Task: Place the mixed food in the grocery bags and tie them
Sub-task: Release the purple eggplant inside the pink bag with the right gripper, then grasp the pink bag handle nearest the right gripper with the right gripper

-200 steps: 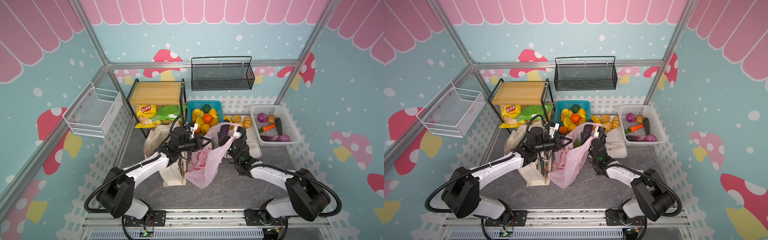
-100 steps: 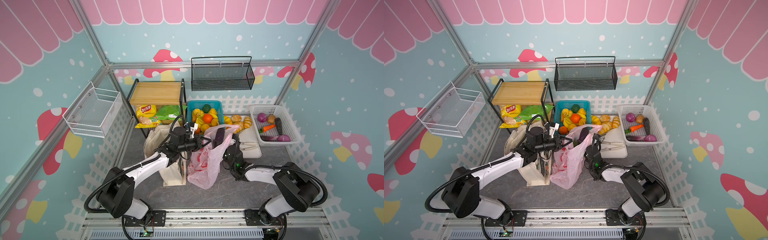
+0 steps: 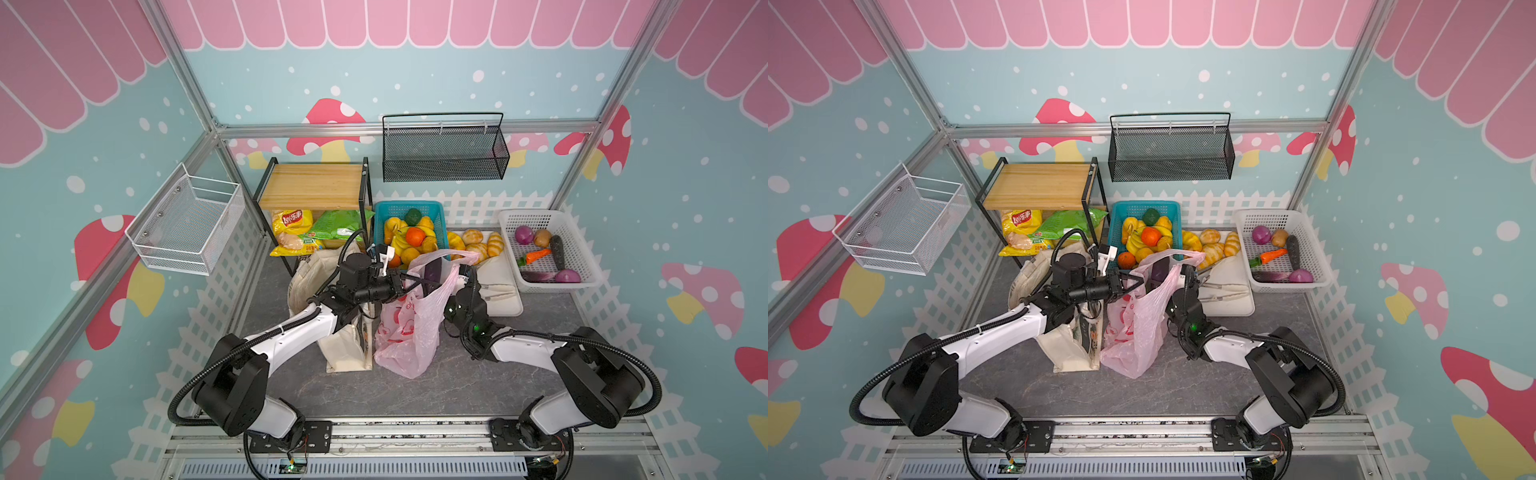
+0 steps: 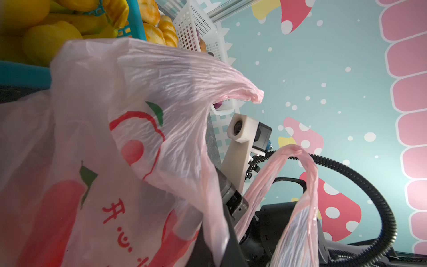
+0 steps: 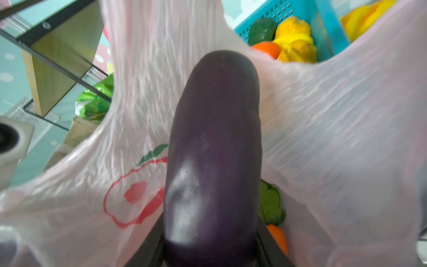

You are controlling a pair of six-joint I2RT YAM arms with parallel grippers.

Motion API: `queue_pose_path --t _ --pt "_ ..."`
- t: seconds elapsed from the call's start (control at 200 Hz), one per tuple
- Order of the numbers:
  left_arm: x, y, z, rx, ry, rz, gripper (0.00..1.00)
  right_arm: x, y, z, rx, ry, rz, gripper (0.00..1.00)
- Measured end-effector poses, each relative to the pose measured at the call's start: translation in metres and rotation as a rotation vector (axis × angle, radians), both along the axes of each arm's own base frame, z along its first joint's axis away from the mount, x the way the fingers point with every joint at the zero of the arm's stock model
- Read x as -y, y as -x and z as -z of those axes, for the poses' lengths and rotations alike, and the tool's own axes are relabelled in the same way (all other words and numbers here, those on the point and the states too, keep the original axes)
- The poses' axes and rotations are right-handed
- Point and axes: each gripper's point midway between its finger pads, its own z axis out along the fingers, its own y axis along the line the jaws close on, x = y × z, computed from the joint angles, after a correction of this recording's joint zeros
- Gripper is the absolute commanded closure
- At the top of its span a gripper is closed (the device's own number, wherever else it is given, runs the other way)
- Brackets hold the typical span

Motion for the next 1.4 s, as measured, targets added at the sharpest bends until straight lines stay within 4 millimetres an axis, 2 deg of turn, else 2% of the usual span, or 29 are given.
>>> queue_pose_path --t 0.06,0.16,0.245,0.375,0.47,0.72,0.841,1.016,1.081,1.206,1.401 --pt "-0.003 -0.003 0.000 0.001 0.000 -0.010 1.00 -0.004 0.010 0.006 -0.026 0.026 -0.054 0.56" --pt "-0.007 -0.007 -0.001 0.000 0.002 -0.025 1.00 -0.007 0.026 0.006 -0.041 0.076 -0.135 0.43" --pt "-0.011 -0.010 -0.001 0.002 0.001 -0.038 1.00 -0.005 0.038 -0.005 -0.020 0.115 -0.185 0.31" --pt "-0.015 -0.014 -0.001 0.002 0.001 -0.051 1.00 0.003 0.053 -0.027 0.051 0.178 -0.222 0.24" --pt "-0.017 -0.016 -0.001 0.002 0.001 -0.057 1.00 0.012 0.058 -0.031 0.076 0.233 -0.232 0.19" --pt "-0.018 -0.016 -0.001 -0.003 -0.002 -0.059 1.00 0.051 0.062 -0.004 0.024 0.392 -0.209 0.22" --pt "-0.018 -0.018 -0.004 0.000 0.000 -0.061 1.00 0.072 0.067 -0.004 0.027 0.448 -0.159 0.25" --pt "-0.019 -0.019 -0.006 0.002 0.004 -0.059 1.00 0.121 0.055 -0.003 -0.016 0.528 0.027 0.26" --pt "-0.019 -0.019 -0.006 0.002 0.005 -0.059 1.00 0.133 0.053 0.000 -0.023 0.572 0.067 0.25" --pt "-0.020 -0.019 -0.006 0.001 0.005 -0.060 1.00 0.134 0.051 -0.004 0.036 0.656 0.036 0.19" --pt "-0.020 -0.019 -0.007 -0.002 0.009 -0.058 1.00 0.118 0.049 -0.030 0.242 0.727 -0.058 0.14"
